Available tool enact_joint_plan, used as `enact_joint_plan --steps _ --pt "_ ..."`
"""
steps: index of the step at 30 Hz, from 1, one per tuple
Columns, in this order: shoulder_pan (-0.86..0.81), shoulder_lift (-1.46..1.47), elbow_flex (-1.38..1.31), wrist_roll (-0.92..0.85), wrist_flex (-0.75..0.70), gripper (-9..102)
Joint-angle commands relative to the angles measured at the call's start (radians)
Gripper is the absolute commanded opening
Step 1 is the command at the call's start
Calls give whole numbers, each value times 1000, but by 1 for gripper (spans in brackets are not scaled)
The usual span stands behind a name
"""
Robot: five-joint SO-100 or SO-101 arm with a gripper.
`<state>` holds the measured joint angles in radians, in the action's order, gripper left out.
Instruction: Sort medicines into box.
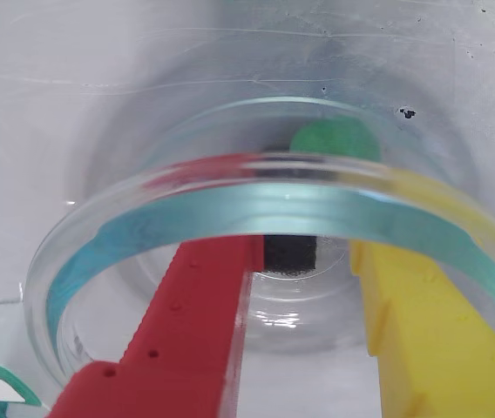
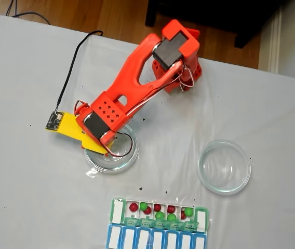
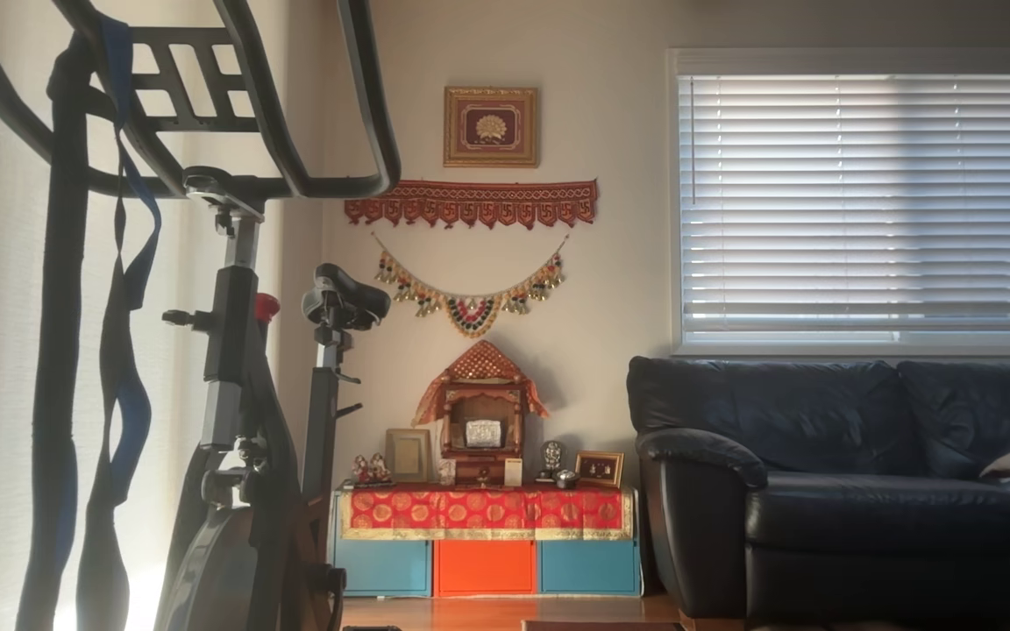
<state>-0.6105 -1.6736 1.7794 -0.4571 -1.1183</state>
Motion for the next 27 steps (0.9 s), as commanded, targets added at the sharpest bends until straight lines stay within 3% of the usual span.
enact_joint_plan --steps 1,10,27 --pt "5 -118 -14 -14 6 16" --pt "5 -120 -28 -40 -18 24" --pt "-15 -199 -48 -121 -84 24"
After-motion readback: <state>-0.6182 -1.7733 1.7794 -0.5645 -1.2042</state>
